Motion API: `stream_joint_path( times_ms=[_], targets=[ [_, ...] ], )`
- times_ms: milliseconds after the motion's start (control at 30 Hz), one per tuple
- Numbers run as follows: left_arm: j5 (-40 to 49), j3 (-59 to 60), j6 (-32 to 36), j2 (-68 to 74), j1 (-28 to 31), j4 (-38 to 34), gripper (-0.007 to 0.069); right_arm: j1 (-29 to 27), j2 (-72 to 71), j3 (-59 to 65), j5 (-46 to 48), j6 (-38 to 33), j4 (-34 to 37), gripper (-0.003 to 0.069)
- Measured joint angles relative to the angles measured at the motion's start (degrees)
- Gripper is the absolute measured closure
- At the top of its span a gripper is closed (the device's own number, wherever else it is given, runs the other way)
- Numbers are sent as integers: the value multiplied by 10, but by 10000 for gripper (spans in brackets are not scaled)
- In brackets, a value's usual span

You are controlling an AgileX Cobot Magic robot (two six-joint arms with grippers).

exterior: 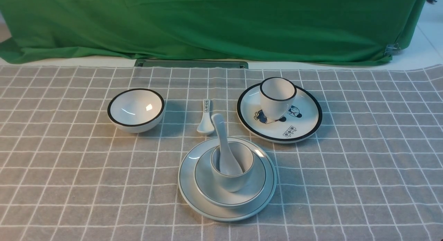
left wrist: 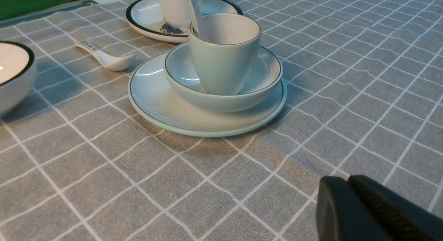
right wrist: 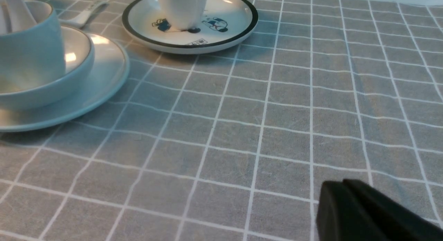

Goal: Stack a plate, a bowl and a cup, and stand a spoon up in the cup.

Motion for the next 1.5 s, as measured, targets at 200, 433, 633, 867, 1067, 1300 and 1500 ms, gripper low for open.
stream_joint_path(
  times_ms=[200, 433, 633, 867, 1067, 1300, 1500],
  targets=[
    [12, 0, 31, 0, 0, 128, 613, 0, 0, 0, 0, 0, 0, 603],
    [15, 0, 41, -1, 2, 195, 613, 0, 0, 0, 0, 0, 0, 592],
    [-45, 0, 125, -32, 110, 99, 613, 0, 0, 0, 0, 1, 0, 584],
    [-137, 0, 125, -80, 353, -46, 613, 0, 0, 0, 0, 1, 0, 571],
    [0, 0, 30, -81, 507, -50, 613, 0, 0, 0, -1, 1, 0, 555],
    [46, 0, 8, -81, 494, -50, 613, 0, 0, 0, -1, 1, 0, 540],
    [41, 0, 4, -81, 493, -50, 613, 0, 0, 0, -1, 1, 0, 530]
  ],
)
